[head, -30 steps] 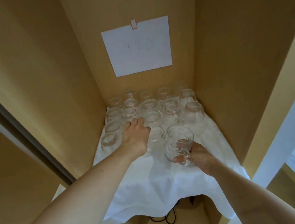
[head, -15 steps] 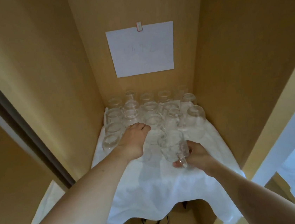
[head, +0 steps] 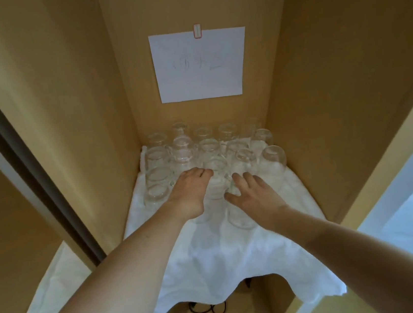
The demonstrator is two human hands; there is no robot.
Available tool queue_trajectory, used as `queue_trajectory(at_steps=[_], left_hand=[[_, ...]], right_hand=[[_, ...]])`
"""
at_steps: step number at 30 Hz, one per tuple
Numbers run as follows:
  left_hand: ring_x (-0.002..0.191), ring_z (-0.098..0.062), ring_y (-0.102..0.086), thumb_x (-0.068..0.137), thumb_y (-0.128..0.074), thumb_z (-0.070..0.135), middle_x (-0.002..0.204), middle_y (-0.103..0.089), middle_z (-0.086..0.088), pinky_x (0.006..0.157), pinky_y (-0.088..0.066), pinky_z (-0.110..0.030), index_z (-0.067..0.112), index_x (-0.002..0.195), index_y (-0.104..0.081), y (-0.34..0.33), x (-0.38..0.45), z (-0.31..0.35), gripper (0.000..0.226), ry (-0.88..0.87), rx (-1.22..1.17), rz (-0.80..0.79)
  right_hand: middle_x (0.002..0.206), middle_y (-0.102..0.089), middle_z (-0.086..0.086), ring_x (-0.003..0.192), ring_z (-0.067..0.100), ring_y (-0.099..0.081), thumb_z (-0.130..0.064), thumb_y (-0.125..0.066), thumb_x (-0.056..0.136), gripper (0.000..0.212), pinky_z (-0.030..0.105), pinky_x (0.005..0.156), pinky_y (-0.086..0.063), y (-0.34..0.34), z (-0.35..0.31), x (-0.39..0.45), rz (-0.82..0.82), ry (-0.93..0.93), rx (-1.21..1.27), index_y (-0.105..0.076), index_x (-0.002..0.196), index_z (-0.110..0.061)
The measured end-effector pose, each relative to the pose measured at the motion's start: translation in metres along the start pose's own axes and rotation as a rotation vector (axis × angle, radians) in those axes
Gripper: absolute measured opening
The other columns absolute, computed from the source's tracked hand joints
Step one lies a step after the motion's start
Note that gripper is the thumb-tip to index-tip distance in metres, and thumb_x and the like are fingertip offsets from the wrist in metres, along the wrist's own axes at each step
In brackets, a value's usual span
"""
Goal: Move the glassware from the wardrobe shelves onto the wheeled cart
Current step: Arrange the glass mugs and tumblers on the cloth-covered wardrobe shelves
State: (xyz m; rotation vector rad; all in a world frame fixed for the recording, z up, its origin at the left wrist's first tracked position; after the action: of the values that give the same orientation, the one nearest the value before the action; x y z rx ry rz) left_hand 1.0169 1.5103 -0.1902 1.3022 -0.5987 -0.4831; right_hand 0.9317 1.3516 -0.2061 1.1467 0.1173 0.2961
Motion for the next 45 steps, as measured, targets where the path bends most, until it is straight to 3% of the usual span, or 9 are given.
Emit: queue_trajectory(at_steps=[4,8,12,17,25,29,35,41,45], left_hand=[[0.136,-0.024,-0.041,0.067,-0.071,-0.007,0.145,-0.047,-0.004,0.109,-0.028,-0.026,0.019,0.148,-0.039,-0.003,0.001,-0.004,0.091,-0.011,-0.027,0.029],[0.134,-0.023,-0.043,0.066,-0.072,-0.008,0.142,-0.049,-0.004,0.108,-0.029,-0.026,0.019,0.146,-0.042,-0.005,0.002,-0.006,0.089,-0.023,-0.032,0.023],[0.131,-0.023,-0.045,0.065,-0.071,-0.009,0.14,-0.051,-0.003,0.102,-0.032,-0.024,0.018,0.139,-0.047,-0.004,0.003,-0.006,0.083,-0.034,-0.044,0.03],[0.125,-0.021,-0.046,0.064,-0.066,-0.012,0.132,-0.053,0.0,0.089,-0.029,-0.018,0.017,0.129,-0.051,-0.001,0.003,-0.009,0.074,-0.044,-0.083,0.018],[0.128,-0.02,-0.044,0.065,-0.067,-0.013,0.136,-0.05,-0.001,0.093,-0.029,-0.017,0.018,0.133,-0.05,-0.004,0.004,-0.01,0.076,-0.043,-0.1,0.038],[0.13,-0.02,-0.043,0.067,-0.067,-0.012,0.138,-0.049,-0.001,0.104,-0.034,-0.022,0.017,0.135,-0.049,-0.004,0.005,-0.007,0.076,-0.033,-0.084,0.037],[0.135,-0.02,-0.04,0.066,-0.067,-0.014,0.143,-0.044,0.0,0.111,-0.027,-0.022,0.017,0.139,-0.047,-0.004,0.002,-0.006,0.082,-0.035,-0.047,0.018],[0.156,-0.023,-0.002,0.074,-0.067,-0.011,0.168,-0.013,-0.003,0.125,0.003,-0.035,0.018,0.155,-0.029,-0.007,-0.004,-0.003,0.094,-0.014,0.156,-0.008],[0.156,-0.025,0.006,0.078,-0.073,0.002,0.17,-0.003,-0.003,0.125,-0.001,-0.042,0.024,0.158,-0.021,-0.007,-0.012,0.006,0.099,0.172,0.213,0.024]], right_hand=[[0.156,-0.015,0.021,0.137,0.048,-0.023,-0.018,-0.078,0.068,0.099,0.064,0.115,-0.024,-0.016,-0.017,-0.011,-0.025,-0.001,-0.013,-0.028,0.153,-0.031],[0.163,0.01,0.011,0.151,0.04,0.006,-0.021,-0.079,0.074,0.117,0.054,0.122,-0.019,-0.021,-0.007,-0.021,-0.065,-0.167,0.378,0.0,0.155,-0.048],[0.164,0.001,0.006,0.15,0.033,-0.007,-0.02,-0.085,0.077,0.121,0.04,0.113,-0.041,-0.017,-0.003,-0.011,-0.071,-0.289,0.541,0.003,0.158,-0.042],[0.164,-0.007,0.005,0.148,0.029,-0.011,-0.018,-0.088,0.074,0.11,0.036,0.114,-0.039,-0.015,-0.013,0.008,-0.018,-0.295,0.529,-0.014,0.157,-0.021],[0.164,-0.011,0.004,0.149,0.027,-0.01,-0.017,-0.09,0.07,0.111,0.036,0.114,-0.037,-0.026,-0.016,0.01,0.052,-0.313,0.583,-0.02,0.155,-0.022],[0.164,-0.011,0.006,0.149,0.029,-0.013,-0.013,-0.089,0.071,0.108,0.034,0.11,-0.041,-0.025,-0.019,0.019,0.082,-0.294,0.574,-0.021,0.155,-0.021],[0.163,-0.015,0.009,0.148,0.03,-0.019,-0.008,-0.088,0.07,0.107,0.033,0.109,-0.045,-0.03,-0.016,0.021,0.142,-0.262,0.575,-0.023,0.154,-0.02],[0.165,-0.002,0.009,0.152,0.033,-0.007,-0.016,-0.084,0.078,0.111,0.036,0.118,-0.034,-0.045,-0.017,0.014,0.147,-0.235,0.594,-0.008,0.157,-0.022],[0.164,0.0,0.009,0.151,0.034,-0.008,-0.023,-0.086,0.075,0.115,0.037,0.116,-0.038,-0.047,-0.012,0.009,0.148,-0.189,0.569,-0.004,0.156,-0.021]])
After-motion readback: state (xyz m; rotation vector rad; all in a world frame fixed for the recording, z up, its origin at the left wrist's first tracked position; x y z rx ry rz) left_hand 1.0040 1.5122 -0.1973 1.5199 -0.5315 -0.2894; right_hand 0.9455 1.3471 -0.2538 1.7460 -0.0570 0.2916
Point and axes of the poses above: each hand's wrist, its own x-axis towards the middle knuckle, its own y-axis out of the back of the hand, z = x × y, the point moved 3 cm from there along x, towards the middle knuckle
